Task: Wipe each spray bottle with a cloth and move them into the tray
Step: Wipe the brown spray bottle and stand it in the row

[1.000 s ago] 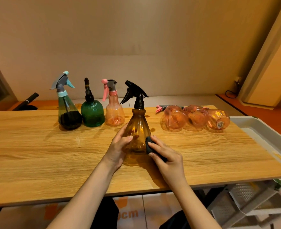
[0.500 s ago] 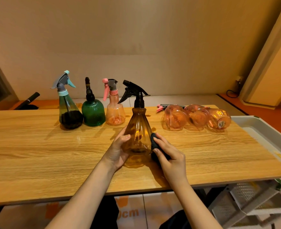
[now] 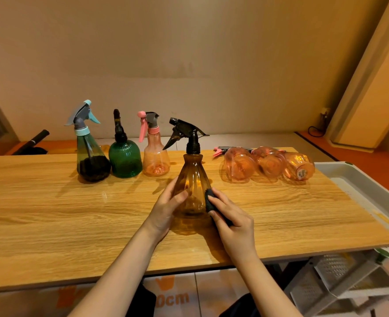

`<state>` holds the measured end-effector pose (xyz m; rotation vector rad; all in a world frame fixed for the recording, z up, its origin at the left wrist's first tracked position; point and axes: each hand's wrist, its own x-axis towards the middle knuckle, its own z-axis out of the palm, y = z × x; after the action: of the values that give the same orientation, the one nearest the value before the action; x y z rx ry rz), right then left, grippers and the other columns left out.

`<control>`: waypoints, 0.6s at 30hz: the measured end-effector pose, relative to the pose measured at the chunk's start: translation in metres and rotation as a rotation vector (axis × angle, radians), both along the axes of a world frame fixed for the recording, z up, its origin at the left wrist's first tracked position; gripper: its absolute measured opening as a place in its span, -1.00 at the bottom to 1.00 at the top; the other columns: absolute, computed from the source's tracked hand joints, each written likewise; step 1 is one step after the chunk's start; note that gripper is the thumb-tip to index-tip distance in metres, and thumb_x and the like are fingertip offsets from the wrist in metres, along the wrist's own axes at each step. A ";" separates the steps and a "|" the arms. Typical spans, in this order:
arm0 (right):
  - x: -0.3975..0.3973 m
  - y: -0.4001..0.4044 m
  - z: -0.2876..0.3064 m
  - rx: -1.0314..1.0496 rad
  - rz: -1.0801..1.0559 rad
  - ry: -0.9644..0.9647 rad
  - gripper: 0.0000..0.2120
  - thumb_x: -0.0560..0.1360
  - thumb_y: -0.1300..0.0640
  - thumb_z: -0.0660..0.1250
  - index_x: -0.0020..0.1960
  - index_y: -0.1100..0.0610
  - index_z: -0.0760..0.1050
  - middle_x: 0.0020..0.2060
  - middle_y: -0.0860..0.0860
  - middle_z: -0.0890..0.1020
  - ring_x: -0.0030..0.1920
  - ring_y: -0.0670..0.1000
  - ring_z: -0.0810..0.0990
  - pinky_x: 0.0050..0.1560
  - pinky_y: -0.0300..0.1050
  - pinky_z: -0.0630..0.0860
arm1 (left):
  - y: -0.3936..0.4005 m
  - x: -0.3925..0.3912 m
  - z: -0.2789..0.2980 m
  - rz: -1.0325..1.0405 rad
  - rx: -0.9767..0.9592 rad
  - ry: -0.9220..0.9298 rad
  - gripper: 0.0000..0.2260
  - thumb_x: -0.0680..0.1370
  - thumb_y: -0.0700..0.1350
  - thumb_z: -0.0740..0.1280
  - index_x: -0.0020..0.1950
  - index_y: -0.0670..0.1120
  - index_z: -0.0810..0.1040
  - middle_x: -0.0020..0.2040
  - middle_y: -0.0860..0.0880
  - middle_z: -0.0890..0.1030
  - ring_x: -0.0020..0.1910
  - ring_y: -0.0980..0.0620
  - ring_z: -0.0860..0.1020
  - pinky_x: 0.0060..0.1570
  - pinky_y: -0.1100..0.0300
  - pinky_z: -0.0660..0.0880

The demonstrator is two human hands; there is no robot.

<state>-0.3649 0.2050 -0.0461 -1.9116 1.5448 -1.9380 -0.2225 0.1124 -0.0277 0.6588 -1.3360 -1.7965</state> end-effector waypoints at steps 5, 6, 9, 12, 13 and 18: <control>0.001 -0.005 0.004 0.027 0.018 0.017 -0.64 0.46 0.13 0.27 0.25 0.01 0.45 0.22 -0.17 0.49 0.26 -0.17 0.46 0.27 -0.31 0.35 | -0.002 0.000 -0.003 -0.004 -0.054 -0.021 -0.27 0.21 0.02 0.49 0.37 -0.02 0.40 0.18 -0.14 0.60 0.13 -0.08 0.60 -0.03 0.11 0.57; 0.001 -0.008 0.007 0.021 0.017 0.003 -0.65 0.46 0.13 0.27 0.24 0.02 0.48 0.21 -0.17 0.49 0.25 -0.18 0.47 0.26 -0.32 0.36 | -0.002 0.000 -0.004 -0.016 -0.071 -0.040 -0.25 0.22 0.02 0.49 0.40 -0.02 0.38 0.20 -0.14 0.59 0.15 -0.08 0.59 -0.02 0.11 0.56; -0.001 -0.022 0.025 -0.028 -0.018 -0.008 -0.68 0.45 0.16 0.26 0.20 0.13 0.49 0.18 -0.05 0.52 0.23 -0.12 0.50 0.25 -0.30 0.38 | -0.002 0.000 -0.006 -0.055 -0.138 -0.098 -0.20 0.22 0.02 0.49 0.44 0.01 0.34 0.25 -0.09 0.57 0.20 -0.06 0.57 0.01 0.14 0.54; 0.001 -0.039 0.043 -0.064 -0.043 0.040 -0.70 0.45 0.19 0.26 0.17 0.20 0.52 0.17 0.03 0.53 0.21 -0.06 0.50 0.26 -0.27 0.39 | -0.001 0.001 -0.004 -0.071 -0.127 -0.083 -0.26 0.23 0.02 0.49 0.40 0.09 0.36 0.24 -0.04 0.57 0.20 -0.03 0.57 0.00 0.14 0.55; 0.002 -0.043 0.045 -0.073 -0.045 0.054 -0.71 0.45 0.21 0.26 0.15 0.23 0.54 0.17 0.04 0.53 0.20 -0.06 0.50 0.26 -0.26 0.39 | -0.001 0.001 -0.003 -0.071 -0.126 -0.076 -0.28 0.23 0.02 0.48 0.38 0.11 0.37 0.23 -0.03 0.58 0.19 -0.01 0.57 -0.01 0.14 0.55; -0.001 -0.047 0.040 -0.074 -0.094 -0.018 -0.67 0.42 0.31 0.33 0.18 0.21 0.51 0.16 0.04 0.54 0.21 -0.17 0.49 0.24 -0.31 0.39 | -0.003 0.002 -0.004 -0.078 -0.101 -0.078 -0.15 0.22 0.02 0.49 0.48 0.02 0.28 0.29 -0.07 0.52 0.21 -0.01 0.56 0.04 0.10 0.55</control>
<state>-0.3662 0.1581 -0.0063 -1.8753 1.6088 -2.0725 -0.2208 0.1097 -0.0313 0.6352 -1.5133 -1.7667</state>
